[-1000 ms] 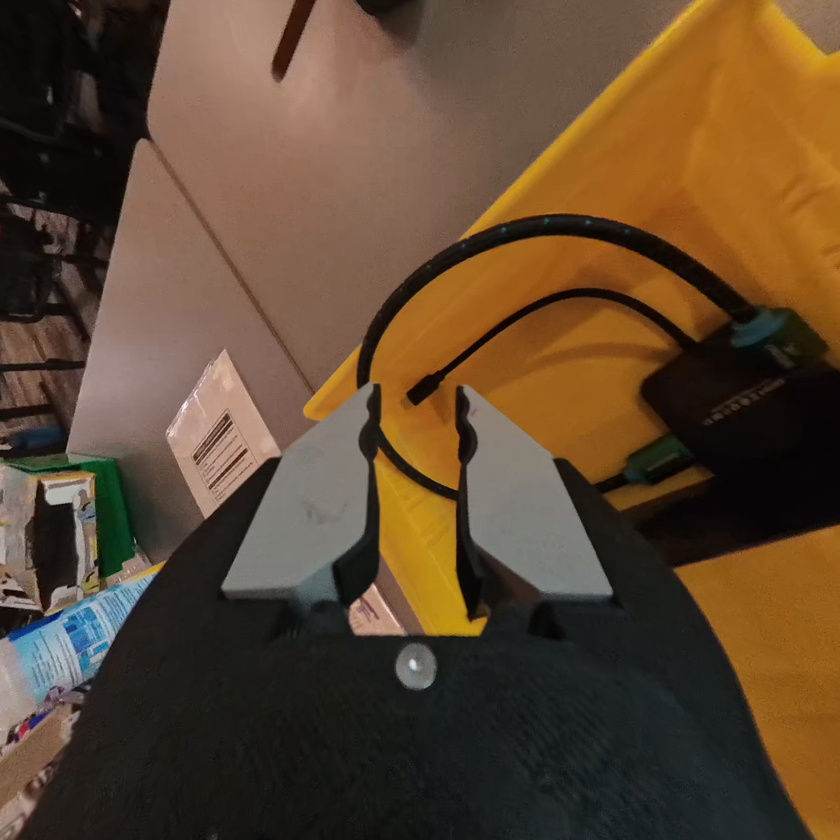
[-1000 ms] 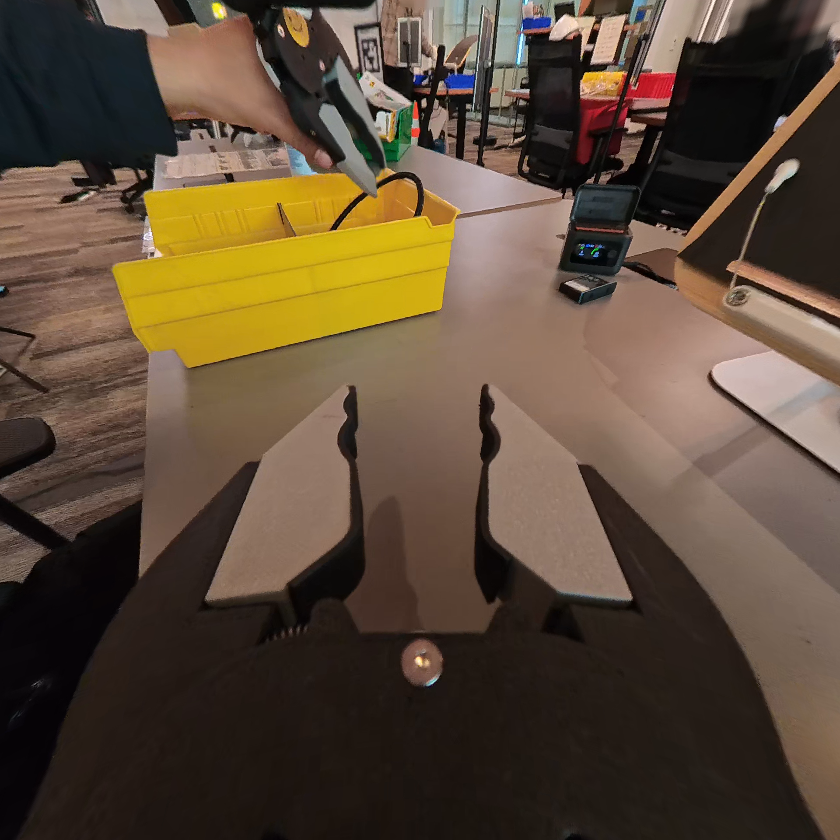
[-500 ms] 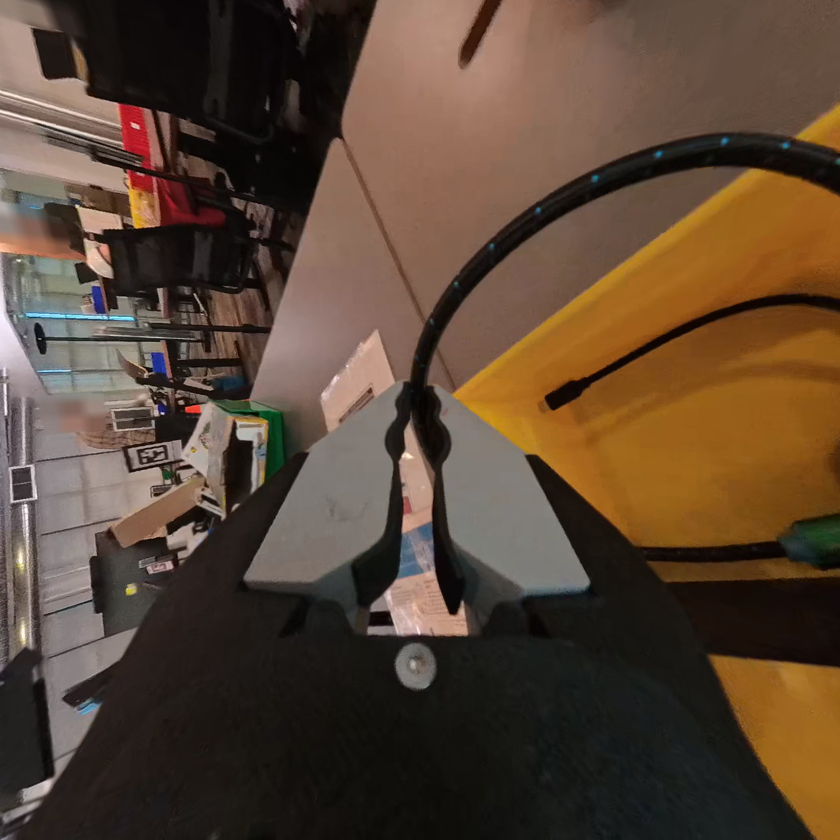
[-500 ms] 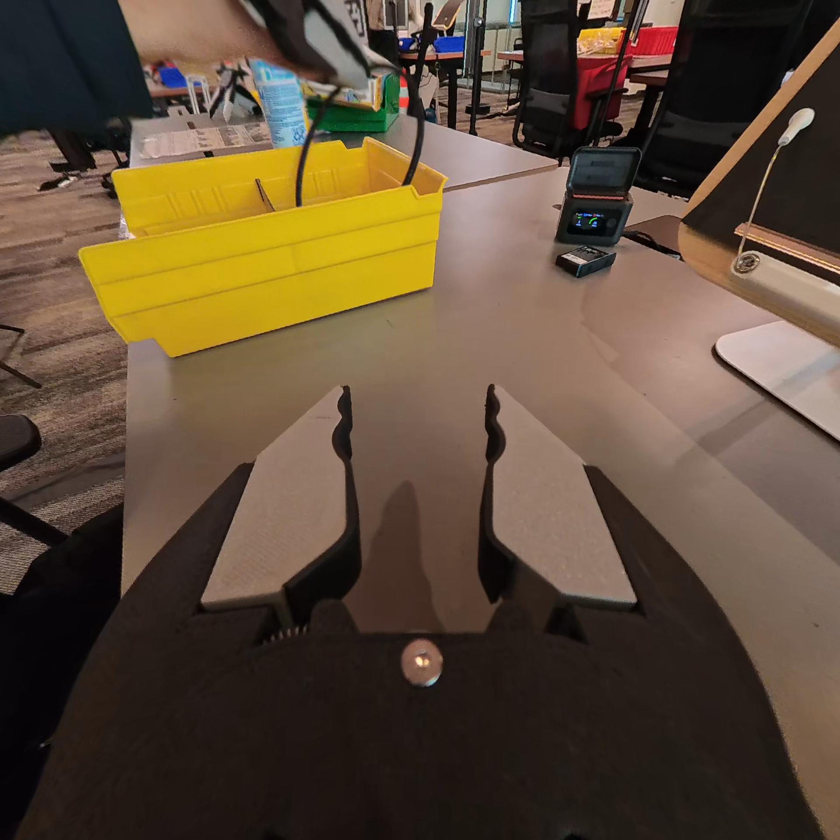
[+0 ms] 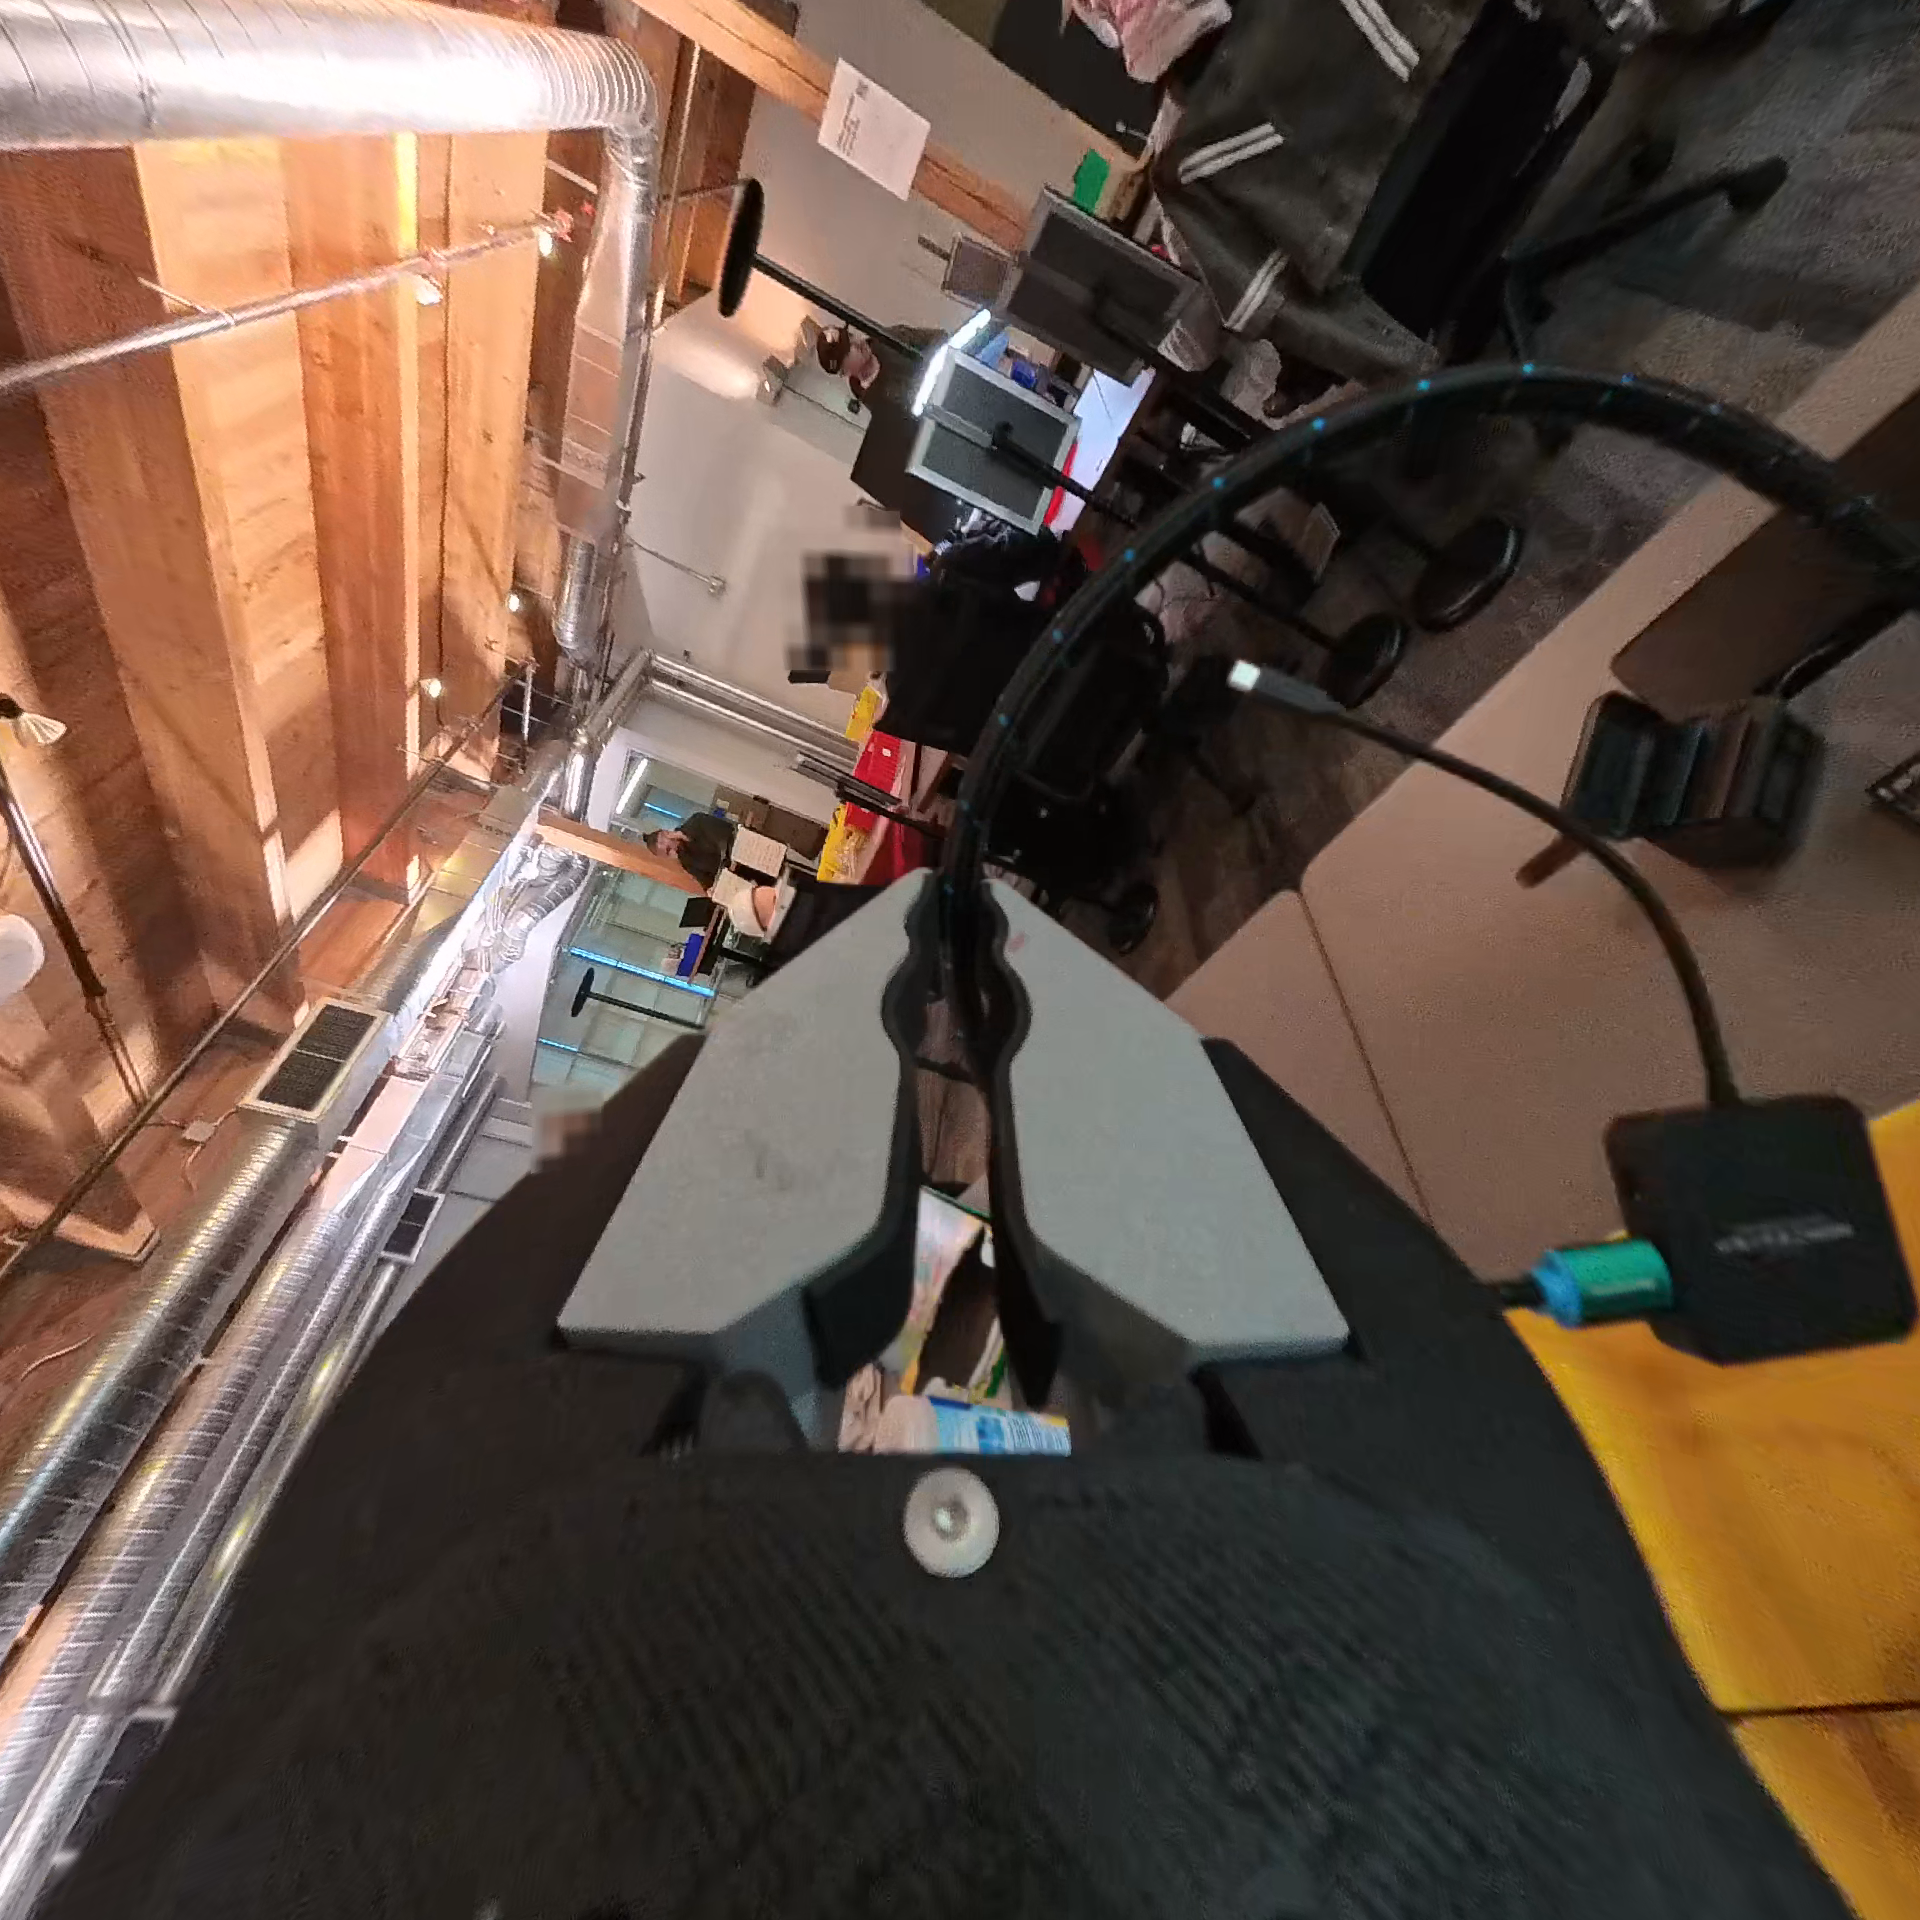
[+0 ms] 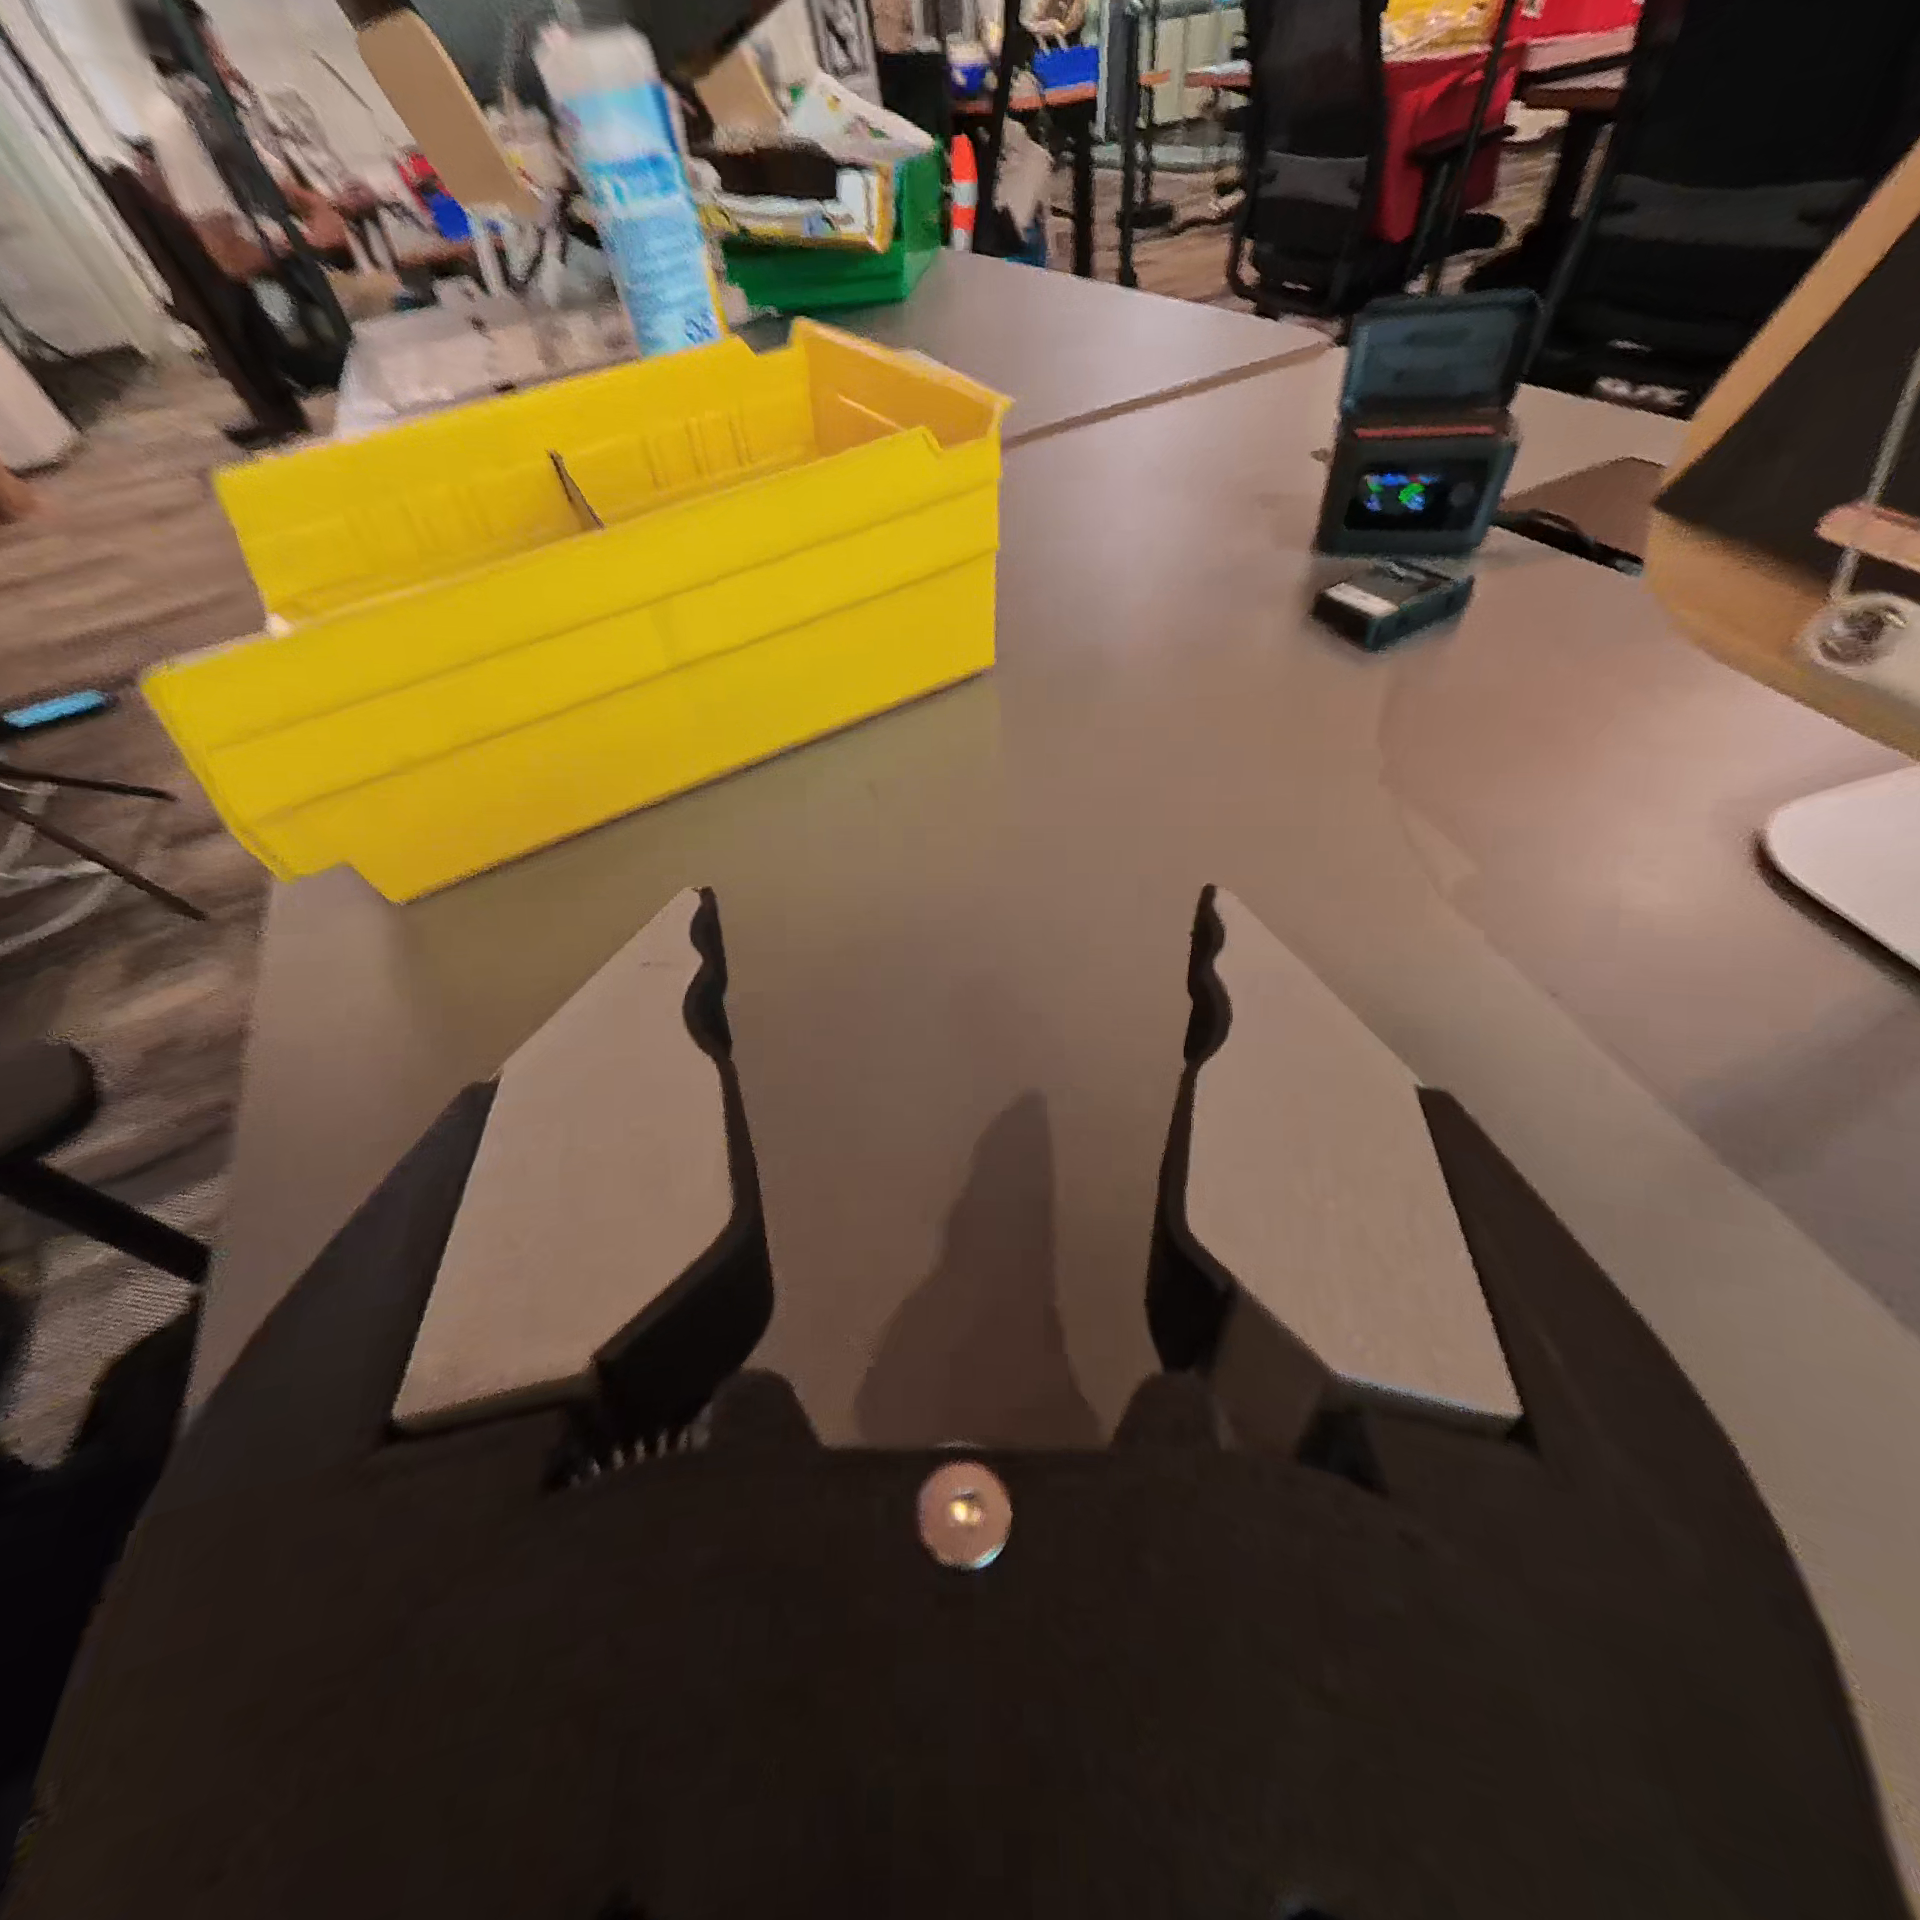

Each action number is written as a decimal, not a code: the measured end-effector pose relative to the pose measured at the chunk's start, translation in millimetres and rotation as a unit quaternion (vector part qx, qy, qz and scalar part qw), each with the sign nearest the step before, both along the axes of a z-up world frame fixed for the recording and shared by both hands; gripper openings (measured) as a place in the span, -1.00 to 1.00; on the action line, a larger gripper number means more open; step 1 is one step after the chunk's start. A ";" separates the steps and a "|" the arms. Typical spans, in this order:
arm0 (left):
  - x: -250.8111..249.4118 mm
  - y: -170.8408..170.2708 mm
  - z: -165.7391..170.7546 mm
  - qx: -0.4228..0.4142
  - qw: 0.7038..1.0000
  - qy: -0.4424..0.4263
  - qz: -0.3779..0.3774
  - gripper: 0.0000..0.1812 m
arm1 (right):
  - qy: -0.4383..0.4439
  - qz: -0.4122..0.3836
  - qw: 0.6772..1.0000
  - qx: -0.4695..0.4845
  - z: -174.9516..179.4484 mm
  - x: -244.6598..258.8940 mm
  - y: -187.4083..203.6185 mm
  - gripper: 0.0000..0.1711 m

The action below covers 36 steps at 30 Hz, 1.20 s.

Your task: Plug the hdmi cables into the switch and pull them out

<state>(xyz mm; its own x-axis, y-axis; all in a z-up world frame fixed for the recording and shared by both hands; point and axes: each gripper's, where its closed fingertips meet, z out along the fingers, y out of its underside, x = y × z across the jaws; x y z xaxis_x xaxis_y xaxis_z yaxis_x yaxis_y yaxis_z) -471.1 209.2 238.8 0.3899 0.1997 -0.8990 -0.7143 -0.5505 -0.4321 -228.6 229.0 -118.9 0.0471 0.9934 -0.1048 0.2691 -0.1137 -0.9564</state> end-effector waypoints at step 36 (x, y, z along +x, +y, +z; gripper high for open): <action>177.5 -51.1 -139.6 0.025 0.858 -0.429 -0.282 -0.58 | 0.215 0.278 0.900 -0.258 99.3 -2.1 -36.2 -0.87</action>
<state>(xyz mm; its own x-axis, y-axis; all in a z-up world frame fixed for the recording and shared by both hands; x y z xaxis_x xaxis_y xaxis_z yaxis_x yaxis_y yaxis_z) -293.6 158.2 99.2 0.9507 -0.2085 -0.2297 -0.2693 -0.1876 -0.9446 -230.7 192.8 -19.5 -0.5969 0.6647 -0.4493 0.0400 -0.5347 -0.8441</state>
